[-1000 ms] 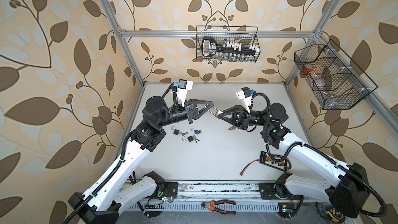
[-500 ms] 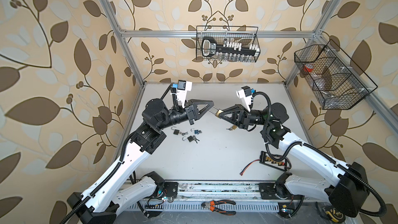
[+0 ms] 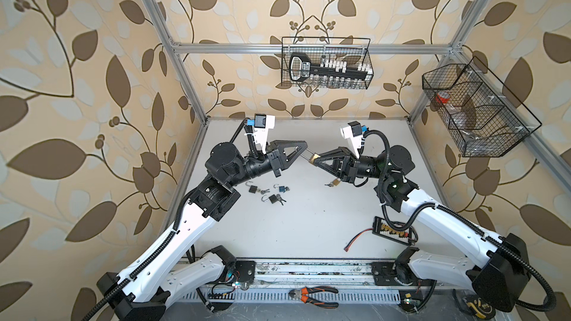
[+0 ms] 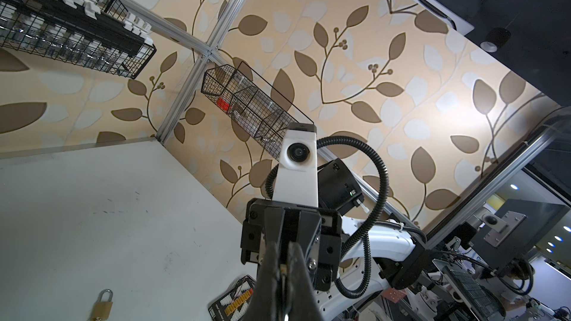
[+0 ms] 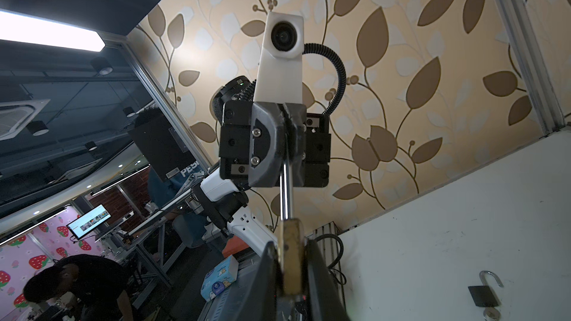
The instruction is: Lock with the key
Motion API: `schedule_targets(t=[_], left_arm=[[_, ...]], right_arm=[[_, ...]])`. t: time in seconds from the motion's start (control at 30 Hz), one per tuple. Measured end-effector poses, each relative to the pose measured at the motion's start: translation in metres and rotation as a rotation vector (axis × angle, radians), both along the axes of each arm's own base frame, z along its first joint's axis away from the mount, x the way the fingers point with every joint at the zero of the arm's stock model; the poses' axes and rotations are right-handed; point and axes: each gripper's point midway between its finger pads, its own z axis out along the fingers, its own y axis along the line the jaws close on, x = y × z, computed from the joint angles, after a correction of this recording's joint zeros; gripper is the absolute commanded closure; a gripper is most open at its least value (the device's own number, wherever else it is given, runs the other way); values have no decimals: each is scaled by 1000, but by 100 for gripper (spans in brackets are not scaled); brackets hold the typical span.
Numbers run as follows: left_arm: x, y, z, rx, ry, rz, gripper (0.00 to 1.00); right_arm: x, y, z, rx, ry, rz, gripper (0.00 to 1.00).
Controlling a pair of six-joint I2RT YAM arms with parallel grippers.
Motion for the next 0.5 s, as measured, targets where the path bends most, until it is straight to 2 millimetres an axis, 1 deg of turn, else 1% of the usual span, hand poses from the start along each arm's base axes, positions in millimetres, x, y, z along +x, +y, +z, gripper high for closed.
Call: schedule_targets(t=[0.23, 0.4, 0.5], left_arm=[[0, -2, 0, -5, 5, -7, 100], [-2, -2, 7, -23, -22, -10, 100], [-9, -7, 10, -28, -34, -43, 100]], right_arm=[[-2, -2, 2, -1, 20, -3, 100], [-6, -3, 13, 57, 95, 56, 100], [-12, -3, 21, 89, 125, 92, 100]])
